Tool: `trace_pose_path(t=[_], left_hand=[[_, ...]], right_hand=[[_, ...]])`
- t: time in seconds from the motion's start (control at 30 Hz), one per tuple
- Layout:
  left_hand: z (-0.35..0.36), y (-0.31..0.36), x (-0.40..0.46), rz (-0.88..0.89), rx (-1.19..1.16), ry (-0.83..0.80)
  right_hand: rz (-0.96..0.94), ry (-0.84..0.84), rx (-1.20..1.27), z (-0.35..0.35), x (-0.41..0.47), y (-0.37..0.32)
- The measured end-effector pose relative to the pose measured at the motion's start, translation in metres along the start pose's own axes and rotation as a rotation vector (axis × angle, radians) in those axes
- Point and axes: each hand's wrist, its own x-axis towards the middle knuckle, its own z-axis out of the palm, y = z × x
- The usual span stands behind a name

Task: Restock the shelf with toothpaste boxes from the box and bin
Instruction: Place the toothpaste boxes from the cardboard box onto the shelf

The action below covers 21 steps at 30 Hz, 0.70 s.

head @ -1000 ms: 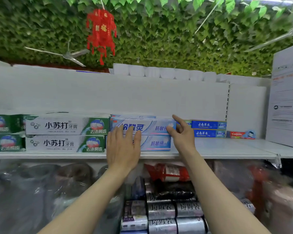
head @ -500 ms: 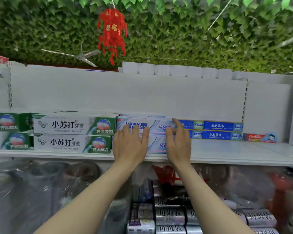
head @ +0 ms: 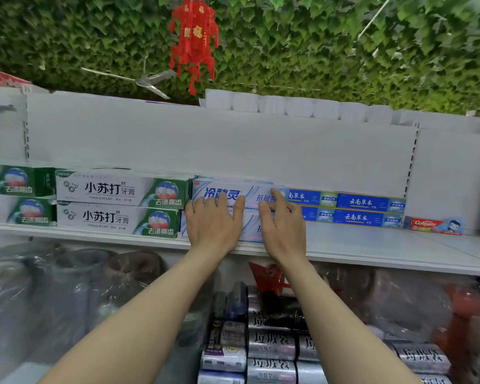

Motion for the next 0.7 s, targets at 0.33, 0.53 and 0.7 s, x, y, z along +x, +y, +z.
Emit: trace_pose_path(t=[0.33,0.53,0.7], left_hand=[[-0.02,-0.004,-0.001,-0.007,-0.249,-0.012],[-0.052,-0.024,-0.016,0.002,-0.605,0.015],[-0.091,-0.07,-0.028,-0.014,-0.975,0.126]], right_hand=[[0.008,0.074,0.061,-0.005,-0.006,-0.009],[-0.04,0.143,0.039,-0.003,-0.02,-0.051],[-0.093,0.163,0.154,0.02,-0.036,-0.108]])
